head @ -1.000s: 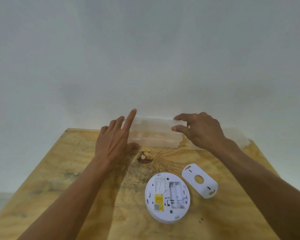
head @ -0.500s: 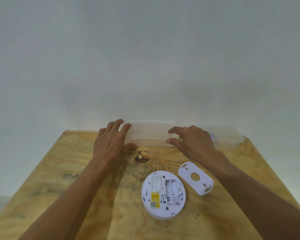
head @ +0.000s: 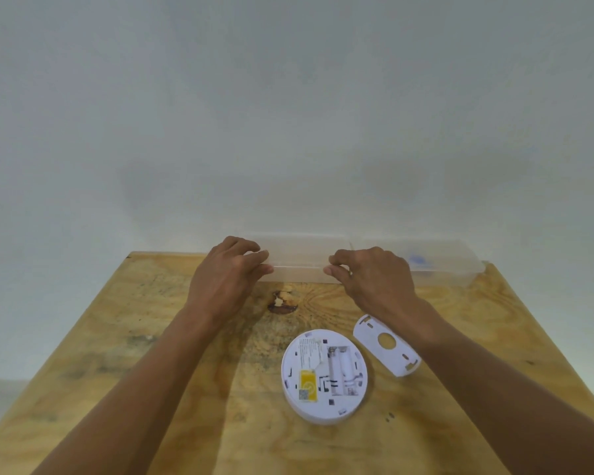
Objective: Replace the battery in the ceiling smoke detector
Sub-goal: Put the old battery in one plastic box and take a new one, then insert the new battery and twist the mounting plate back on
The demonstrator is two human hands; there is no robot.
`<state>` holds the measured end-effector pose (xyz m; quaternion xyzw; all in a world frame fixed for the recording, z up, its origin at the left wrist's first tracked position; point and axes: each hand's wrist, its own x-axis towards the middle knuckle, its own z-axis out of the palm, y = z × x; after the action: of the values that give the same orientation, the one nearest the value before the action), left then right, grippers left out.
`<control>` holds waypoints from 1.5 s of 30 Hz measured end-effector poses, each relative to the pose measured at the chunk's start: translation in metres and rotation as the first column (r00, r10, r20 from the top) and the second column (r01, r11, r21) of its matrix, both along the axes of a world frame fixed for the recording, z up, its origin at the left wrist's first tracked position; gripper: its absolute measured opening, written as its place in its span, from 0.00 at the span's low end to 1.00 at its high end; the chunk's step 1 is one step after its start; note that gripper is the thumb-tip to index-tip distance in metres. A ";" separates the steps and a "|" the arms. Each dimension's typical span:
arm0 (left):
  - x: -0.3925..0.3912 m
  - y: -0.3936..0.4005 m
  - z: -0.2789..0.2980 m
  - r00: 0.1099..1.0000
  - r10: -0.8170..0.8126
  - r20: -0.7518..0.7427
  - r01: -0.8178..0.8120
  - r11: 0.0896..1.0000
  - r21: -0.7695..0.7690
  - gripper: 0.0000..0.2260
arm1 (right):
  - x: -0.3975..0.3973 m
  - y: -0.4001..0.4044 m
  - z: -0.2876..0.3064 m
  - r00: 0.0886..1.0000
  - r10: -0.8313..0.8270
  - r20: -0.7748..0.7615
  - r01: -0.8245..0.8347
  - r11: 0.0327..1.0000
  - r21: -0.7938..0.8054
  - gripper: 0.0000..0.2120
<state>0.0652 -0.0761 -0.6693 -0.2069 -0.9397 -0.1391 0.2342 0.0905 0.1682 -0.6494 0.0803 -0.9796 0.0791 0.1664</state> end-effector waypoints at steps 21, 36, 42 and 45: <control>0.078 0.021 0.015 0.968 0.066 0.240 -0.121 0.967 0.224 0.25 | 0.099 0.031 0.016 0.818 0.303 0.489 0.574 -0.390 -0.720 0.05; 0.143 0.027 0.001 0.820 -0.260 0.510 0.014 0.899 0.437 0.39 | 0.113 0.021 0.016 0.853 0.198 0.483 0.522 -0.287 -0.803 0.06; 0.139 0.027 0.007 0.796 -0.337 0.503 0.106 0.896 0.432 0.33 | 0.131 0.005 0.019 0.979 0.162 0.123 0.039 0.444 -0.895 0.05; 0.135 0.027 0.005 0.779 -0.375 0.503 0.124 0.878 0.462 0.35 | 0.135 0.001 0.010 0.974 0.225 0.004 -0.139 0.616 -0.776 0.08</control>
<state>0.2006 -0.0490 -0.6639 -0.2271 -0.8791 -0.4166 -0.0462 0.2259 0.1688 -0.6391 0.0963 -0.8457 0.5096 0.1259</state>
